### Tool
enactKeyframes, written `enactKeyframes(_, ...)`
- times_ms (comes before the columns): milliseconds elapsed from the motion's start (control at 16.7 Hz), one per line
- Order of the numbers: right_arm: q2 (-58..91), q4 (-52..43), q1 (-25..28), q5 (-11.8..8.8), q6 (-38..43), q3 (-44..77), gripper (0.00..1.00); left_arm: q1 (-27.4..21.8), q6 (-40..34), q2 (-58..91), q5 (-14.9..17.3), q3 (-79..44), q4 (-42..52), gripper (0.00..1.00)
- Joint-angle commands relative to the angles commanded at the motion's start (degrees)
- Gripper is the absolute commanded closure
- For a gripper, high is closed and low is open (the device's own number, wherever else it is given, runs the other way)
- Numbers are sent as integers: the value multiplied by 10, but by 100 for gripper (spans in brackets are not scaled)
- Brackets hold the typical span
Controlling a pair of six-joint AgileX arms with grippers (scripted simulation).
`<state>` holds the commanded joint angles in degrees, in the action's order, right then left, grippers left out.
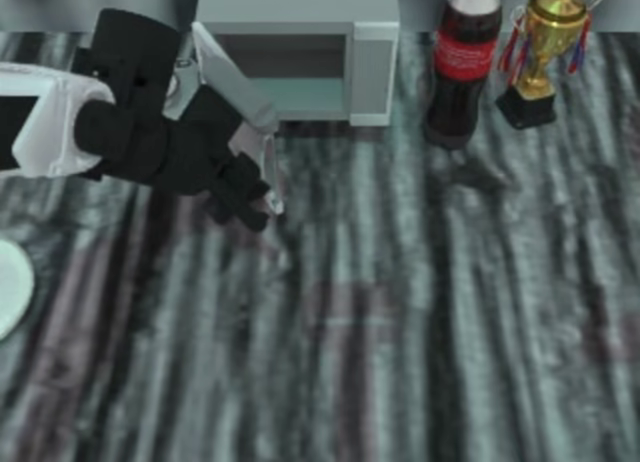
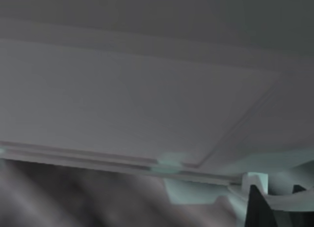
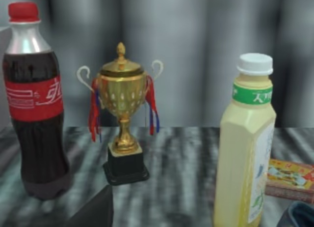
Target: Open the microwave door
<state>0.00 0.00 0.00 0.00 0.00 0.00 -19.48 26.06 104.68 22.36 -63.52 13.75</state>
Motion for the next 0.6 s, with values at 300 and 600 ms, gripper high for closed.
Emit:
enactKeyframes(300,0,0,0,0,0,0,0,0,0,0,0,0,0,100)
enactKeyframes(600,0,0,0,0,0,0,0,6,20,1,15,0,11,100)
